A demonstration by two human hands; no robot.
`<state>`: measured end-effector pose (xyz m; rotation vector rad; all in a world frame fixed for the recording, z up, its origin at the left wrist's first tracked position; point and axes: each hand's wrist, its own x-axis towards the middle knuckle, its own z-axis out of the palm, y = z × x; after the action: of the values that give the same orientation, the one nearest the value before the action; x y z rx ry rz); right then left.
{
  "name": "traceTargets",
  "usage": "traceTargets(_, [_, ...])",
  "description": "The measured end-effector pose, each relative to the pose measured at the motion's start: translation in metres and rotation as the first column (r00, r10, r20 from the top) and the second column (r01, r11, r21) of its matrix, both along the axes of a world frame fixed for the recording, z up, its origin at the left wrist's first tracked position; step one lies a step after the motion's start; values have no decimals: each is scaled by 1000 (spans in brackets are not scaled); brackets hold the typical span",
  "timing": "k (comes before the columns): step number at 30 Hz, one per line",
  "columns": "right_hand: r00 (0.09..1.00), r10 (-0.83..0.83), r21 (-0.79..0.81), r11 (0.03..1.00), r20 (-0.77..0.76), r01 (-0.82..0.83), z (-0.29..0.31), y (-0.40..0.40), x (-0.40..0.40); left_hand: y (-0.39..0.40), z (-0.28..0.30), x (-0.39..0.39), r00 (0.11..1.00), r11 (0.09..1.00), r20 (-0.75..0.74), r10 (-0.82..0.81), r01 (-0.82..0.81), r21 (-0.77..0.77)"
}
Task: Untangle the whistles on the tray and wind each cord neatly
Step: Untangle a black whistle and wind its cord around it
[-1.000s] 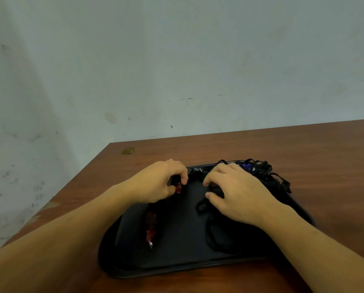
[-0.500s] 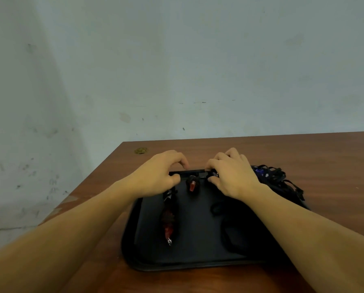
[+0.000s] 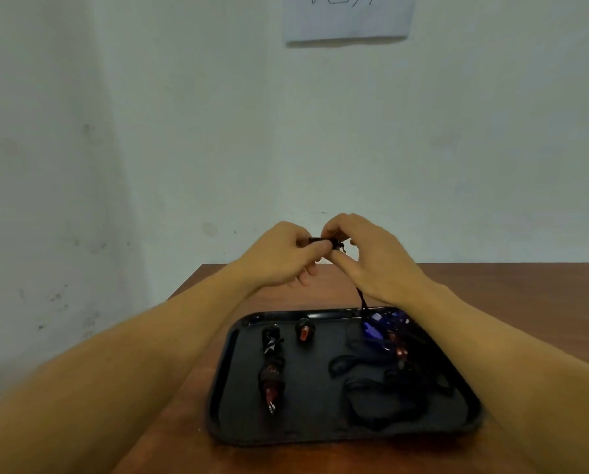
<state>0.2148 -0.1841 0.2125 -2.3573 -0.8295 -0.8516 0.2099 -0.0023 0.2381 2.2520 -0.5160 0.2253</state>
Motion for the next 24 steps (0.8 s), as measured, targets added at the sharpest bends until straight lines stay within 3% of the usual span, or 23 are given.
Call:
traceTargets(3, [977,6,121,993,-211,20,9,-3,-15,2,8,-18,998,997,-55,-34,30,-68])
traceTargets(6, [950,47,184,983,-308,11,17,-3,-26,9,13,-35,978,981,-164,-130,104,-161])
traceTargets(11, [926,122,313,950,-358,-4,41,-2,-53,35,13,-58,982,963,-167,-86,39,-268])
traceTargets(15, [960,50,339,940,-274,48,62,-8,-60,59,9,-66,985,874,-171,-2,-81,-479])
traceTargets(18, [968,-59,260,958,-243,123,67,-16,-61,71,5,-71,985,810,-172,-7,-95,-578])
traceTargets(22, [889,-366,-101,931,-275,351,56,-31,-51,65,-4,-77,970,826,-200,-136,0,-563])
traceTargets(24, [864,-363,-173,931,-348,321,38,-29,-53,56,-11,-77,954,830,-220,-203,48,-555])
